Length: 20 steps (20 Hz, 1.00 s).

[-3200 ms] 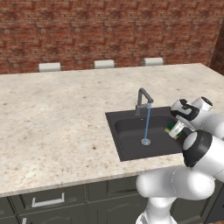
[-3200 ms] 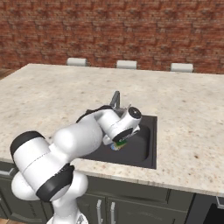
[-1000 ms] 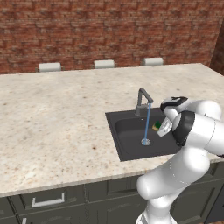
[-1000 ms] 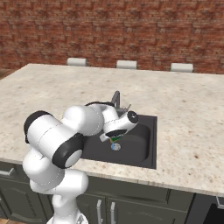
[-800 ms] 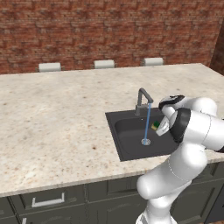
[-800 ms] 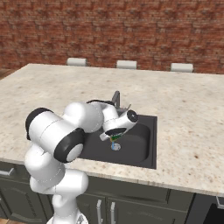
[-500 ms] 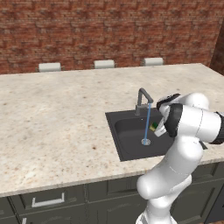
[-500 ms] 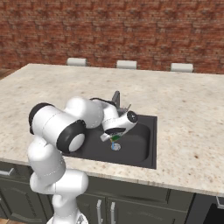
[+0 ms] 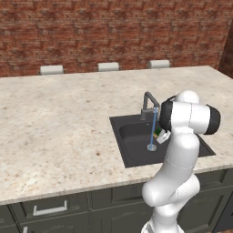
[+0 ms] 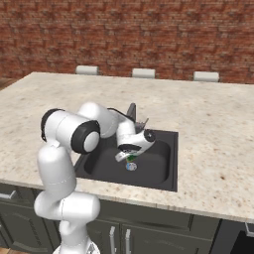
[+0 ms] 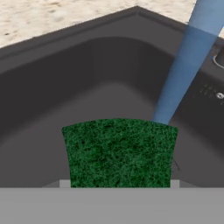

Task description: Soak the sponge with water for a few seconds and then drop it inside the sink.

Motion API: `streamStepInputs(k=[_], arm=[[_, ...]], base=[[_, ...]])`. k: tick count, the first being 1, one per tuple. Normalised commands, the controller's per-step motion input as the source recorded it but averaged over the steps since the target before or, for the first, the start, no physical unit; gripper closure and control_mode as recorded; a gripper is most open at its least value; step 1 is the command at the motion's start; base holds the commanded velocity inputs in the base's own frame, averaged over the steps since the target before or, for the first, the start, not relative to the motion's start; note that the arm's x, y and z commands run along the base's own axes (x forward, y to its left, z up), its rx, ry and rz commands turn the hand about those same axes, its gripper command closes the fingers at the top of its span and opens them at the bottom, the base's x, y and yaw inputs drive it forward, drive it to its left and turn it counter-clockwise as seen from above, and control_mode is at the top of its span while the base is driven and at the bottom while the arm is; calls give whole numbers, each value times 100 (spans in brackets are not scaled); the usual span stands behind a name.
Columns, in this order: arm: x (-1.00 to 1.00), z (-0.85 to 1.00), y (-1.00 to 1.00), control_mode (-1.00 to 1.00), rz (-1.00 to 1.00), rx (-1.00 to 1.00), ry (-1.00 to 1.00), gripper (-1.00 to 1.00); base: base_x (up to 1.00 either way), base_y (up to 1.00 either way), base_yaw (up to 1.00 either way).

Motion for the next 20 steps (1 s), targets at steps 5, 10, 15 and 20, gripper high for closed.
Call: streamStepInputs(k=[5,10,15,20], arm=[[36,-3,0,-100,0,0,0,100],[37,-3,0,-100,0,0,0,100],[30,-10,0,-100,0,0,0,100],[0,-1,0,-100,0,0,0,100]], base=[[0,0,0],[0,0,0],[0,0,0],[0,0,0]])
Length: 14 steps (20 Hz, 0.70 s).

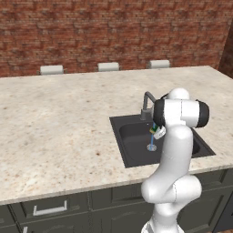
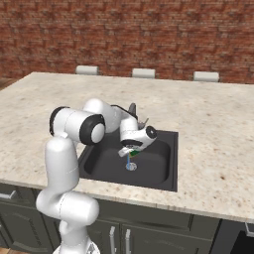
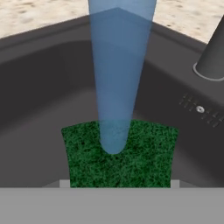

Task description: Soak the sponge with water for a few seconds and then drop it inside the sink.

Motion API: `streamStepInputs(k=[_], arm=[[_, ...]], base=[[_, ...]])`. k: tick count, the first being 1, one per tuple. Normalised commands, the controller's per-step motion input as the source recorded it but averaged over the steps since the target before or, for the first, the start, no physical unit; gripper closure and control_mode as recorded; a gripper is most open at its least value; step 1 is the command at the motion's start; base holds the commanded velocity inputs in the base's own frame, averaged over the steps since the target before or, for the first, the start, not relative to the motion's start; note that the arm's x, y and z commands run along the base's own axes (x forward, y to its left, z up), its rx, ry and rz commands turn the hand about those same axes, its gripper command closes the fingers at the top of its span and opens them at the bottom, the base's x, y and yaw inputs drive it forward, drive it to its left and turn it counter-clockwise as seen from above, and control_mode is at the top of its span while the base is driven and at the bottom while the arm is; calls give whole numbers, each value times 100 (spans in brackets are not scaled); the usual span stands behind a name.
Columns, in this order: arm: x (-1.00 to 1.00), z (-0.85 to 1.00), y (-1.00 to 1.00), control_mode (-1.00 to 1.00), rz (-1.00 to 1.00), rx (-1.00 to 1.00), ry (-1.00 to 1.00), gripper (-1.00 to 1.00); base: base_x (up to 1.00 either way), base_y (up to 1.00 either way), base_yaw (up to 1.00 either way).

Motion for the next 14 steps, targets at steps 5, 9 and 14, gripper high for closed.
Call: streamStepInputs(k=[5,9,14], arm=[[0,0,0,-100,0,0,0,100],[0,0,0,-100,0,0,0,100],[0,0,8,-100,4,0,-2,100]], base=[[0,0,0],[0,0,0],[0,0,0]])
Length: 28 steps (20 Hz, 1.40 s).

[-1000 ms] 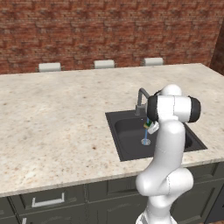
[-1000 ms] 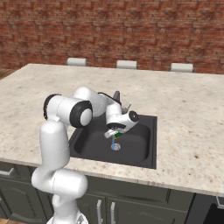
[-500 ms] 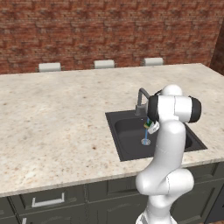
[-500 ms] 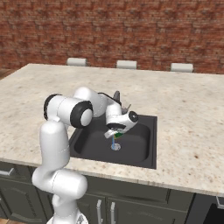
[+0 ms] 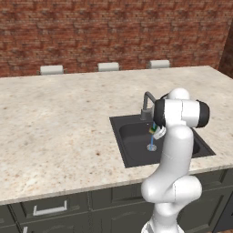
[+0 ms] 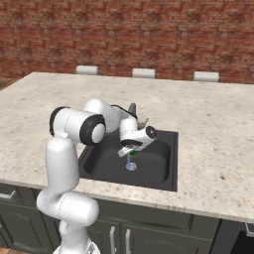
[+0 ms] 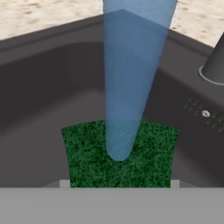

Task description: Soak the sponge with water for a few seconds and then drop it inside the sink.

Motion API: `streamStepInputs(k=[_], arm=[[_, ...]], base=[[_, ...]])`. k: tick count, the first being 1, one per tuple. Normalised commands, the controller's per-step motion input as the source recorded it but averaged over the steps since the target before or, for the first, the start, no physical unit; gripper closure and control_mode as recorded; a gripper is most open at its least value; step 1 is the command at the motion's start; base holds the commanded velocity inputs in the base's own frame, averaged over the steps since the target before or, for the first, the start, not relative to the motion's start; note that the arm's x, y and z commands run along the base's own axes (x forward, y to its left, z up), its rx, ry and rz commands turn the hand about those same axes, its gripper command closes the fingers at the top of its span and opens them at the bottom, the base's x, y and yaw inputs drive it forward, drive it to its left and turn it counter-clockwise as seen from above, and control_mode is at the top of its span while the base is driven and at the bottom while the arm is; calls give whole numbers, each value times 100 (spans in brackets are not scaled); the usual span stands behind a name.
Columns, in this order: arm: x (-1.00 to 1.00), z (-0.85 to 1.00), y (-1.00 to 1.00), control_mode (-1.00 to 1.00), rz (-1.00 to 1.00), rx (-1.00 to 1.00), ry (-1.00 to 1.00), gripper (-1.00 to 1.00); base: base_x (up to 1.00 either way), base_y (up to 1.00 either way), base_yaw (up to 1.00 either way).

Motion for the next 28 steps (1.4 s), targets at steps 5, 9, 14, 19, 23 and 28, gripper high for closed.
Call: streamStepInputs(k=[5,9,14,19,23,28], arm=[[-5,1,16,-100,7,0,-6,100],[-23,13,12,-100,5,0,-6,100],[-30,22,3,-100,2,0,-2,100],[-26,26,7,-100,0,0,-1,100],[-23,24,7,-100,0,0,-1,100],[-5,9,-1,-100,-10,-1,6,100]], base=[[0,0,0],[0,0,0],[0,0,0],[0,0,0],[0,0,0],[0,0,0]])
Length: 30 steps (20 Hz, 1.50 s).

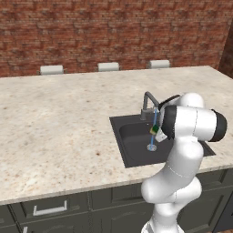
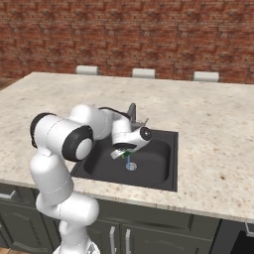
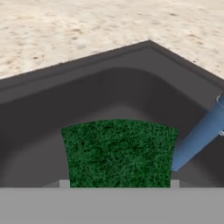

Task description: Soak the sponge with water for a few seconds and then drop it inside the sink.

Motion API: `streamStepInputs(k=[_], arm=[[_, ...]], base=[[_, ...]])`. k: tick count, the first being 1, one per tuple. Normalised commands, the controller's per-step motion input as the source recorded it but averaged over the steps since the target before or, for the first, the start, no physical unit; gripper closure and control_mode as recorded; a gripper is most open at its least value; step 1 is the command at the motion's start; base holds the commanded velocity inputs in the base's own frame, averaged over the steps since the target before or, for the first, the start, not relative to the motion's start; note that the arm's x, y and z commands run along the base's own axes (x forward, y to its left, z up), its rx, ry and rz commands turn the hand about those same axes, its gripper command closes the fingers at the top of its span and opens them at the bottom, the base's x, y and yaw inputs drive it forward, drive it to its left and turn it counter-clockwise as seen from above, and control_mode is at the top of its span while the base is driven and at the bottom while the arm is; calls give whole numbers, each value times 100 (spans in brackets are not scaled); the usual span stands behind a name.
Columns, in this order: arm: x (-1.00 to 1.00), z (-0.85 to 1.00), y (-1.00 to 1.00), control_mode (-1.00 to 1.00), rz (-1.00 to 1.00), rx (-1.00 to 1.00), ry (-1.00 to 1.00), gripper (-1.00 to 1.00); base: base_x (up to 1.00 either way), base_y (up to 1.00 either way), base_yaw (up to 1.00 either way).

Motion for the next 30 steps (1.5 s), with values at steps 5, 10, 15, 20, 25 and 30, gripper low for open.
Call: streamStepInputs(k=[5,10,15,20,25,30], arm=[[-3,11,-3,-100,-14,-6,22,100],[-19,29,0,-100,-8,-7,15,100],[-22,7,-6,-100,-13,-4,14,100],[-8,-13,-9,-100,-13,-3,14,100],[0,-22,-8,-100,-10,-1,7,100],[0,-32,-15,-100,-7,0,1,100]], base=[[0,0,0],[0,0,0],[0,0,0],[0,0,0],[0,0,0],[0,0,0]])
